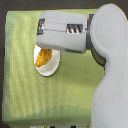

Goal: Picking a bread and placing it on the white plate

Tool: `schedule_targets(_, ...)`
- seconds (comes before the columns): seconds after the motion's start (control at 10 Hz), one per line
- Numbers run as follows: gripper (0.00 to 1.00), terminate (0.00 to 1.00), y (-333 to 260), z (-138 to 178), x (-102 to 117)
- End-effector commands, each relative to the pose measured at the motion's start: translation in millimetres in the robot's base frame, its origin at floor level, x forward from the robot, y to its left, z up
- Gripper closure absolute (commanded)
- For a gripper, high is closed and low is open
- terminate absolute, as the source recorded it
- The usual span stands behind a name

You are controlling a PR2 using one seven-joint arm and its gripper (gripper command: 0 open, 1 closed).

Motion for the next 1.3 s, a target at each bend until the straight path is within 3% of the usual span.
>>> schedule_targets(0.0, 1.0, 0.0, 8.1, -9.3, -2.9)
schedule_targets(0.1, 0.0, 0.0, 11.2, -8.9, -4.0)
schedule_targets(0.9, 0.0, 0.0, 10.4, -8.6, -2.2)
schedule_targets(1.2, 0.0, 0.0, -1.6, 38.3, 18.7)
